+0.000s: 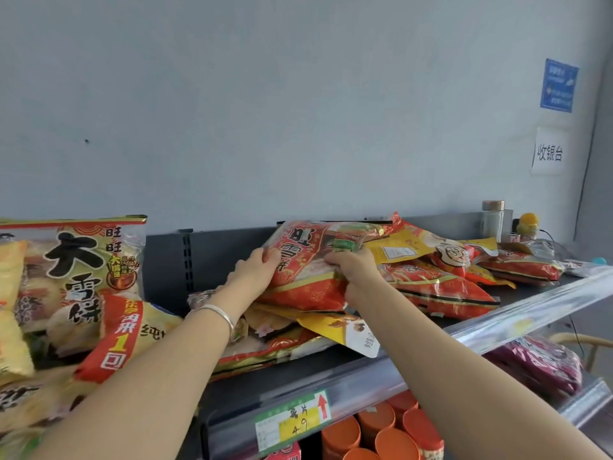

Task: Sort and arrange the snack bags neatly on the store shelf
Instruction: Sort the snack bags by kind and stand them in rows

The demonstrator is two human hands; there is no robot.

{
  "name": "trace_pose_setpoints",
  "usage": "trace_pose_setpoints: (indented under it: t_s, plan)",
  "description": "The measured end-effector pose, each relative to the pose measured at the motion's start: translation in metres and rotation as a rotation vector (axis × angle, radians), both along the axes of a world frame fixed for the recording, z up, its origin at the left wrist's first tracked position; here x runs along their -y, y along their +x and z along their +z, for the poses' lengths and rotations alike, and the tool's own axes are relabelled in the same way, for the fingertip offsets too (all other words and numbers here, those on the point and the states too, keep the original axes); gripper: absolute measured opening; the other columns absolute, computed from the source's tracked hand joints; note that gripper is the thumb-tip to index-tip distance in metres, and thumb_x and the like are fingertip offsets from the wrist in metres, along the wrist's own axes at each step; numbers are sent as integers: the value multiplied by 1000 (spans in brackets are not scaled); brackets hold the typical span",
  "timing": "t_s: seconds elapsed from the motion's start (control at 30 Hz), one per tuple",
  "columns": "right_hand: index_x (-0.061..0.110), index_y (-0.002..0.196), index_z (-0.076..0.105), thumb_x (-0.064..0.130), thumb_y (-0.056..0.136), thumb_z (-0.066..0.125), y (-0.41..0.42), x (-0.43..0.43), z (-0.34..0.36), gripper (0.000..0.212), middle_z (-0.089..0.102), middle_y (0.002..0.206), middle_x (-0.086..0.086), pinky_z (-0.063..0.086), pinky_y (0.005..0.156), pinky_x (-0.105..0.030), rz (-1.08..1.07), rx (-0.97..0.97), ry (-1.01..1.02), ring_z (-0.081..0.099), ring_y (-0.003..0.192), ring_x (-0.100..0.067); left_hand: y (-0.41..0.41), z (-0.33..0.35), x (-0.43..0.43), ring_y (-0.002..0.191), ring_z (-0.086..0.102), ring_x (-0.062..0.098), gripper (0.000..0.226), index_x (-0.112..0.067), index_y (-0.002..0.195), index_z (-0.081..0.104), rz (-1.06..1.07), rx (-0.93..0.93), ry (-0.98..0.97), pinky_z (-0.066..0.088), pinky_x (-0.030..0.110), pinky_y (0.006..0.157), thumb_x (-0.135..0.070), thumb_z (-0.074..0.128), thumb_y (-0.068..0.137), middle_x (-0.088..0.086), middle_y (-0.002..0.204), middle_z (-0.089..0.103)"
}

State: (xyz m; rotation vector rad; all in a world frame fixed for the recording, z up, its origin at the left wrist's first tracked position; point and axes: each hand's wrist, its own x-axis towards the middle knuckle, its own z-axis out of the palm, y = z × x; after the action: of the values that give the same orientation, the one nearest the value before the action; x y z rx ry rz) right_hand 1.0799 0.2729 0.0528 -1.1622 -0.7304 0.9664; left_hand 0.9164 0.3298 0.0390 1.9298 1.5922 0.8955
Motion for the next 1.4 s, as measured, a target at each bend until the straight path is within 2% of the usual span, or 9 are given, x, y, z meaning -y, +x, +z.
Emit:
trace_pose_setpoints:
  t_s: [0.1,0.2,0.37,0.43,0.53,0.73,1.0,1.2,1.4]
  plan:
    - [13,127,46,-6,83,66,-1,9,2,52,66,105,-14,58,65,-38,-46,-53,110,68,86,-30,-18,9,8,126,44,31,61,-27,143,31,-73,99,81,34,51,106,-59,35,91,6,142,44]
    - [18,114,54,-4,83,68,-5,19,8,41,69,104,-13,58,73,-43,-44,-51,262,69,88,-31,-36,17,8,135,36,29,59,-20,147,25,-113,184,140,33,42,109,-42,44,96,10,150,32]
    - [17,109,56,6,85,69,-11,30,20,30,72,98,-9,58,69,-37,47,-55,397,71,78,-24,-68,38,15,131,42,27,71,-19,147,28,-117,372,143,33,38,106,-56,48,89,9,147,39]
    - [17,108,56,11,87,68,-19,30,23,25,72,95,-8,58,68,-38,124,-52,407,72,75,-23,-82,46,21,116,55,22,86,-18,137,42,-128,439,80,42,34,97,-75,50,74,5,133,55]
    - [15,111,58,22,88,68,-41,24,27,26,74,94,-8,59,67,-38,198,1,386,73,73,-24,-108,49,29,84,60,10,56,-14,112,52,-73,521,84,45,25,70,-61,52,83,-3,94,64]
    - [17,111,59,31,87,68,-109,6,33,29,74,94,-6,59,71,-39,401,57,344,73,77,-25,-181,35,63,109,60,22,102,-25,130,51,177,536,243,44,46,99,-87,58,50,0,123,62]
    - [10,115,58,28,88,68,-236,4,16,34,74,98,-10,59,72,-41,714,26,394,74,80,-27,-281,19,146,120,47,18,64,-15,136,45,565,434,496,33,29,92,-57,51,87,2,137,49]
    - [12,115,59,23,86,71,-347,28,4,34,74,99,-8,59,80,-48,879,8,362,74,84,-27,-366,-5,212,93,60,6,40,-25,114,54,780,409,551,44,21,68,-54,54,87,-13,100,61]
    - [13,108,61,27,90,66,-461,62,0,24,74,96,-7,60,75,-44,921,22,437,74,80,-23,-463,-17,265,115,55,17,54,-18,126,51,855,465,561,44,39,100,-54,56,85,0,126,58]
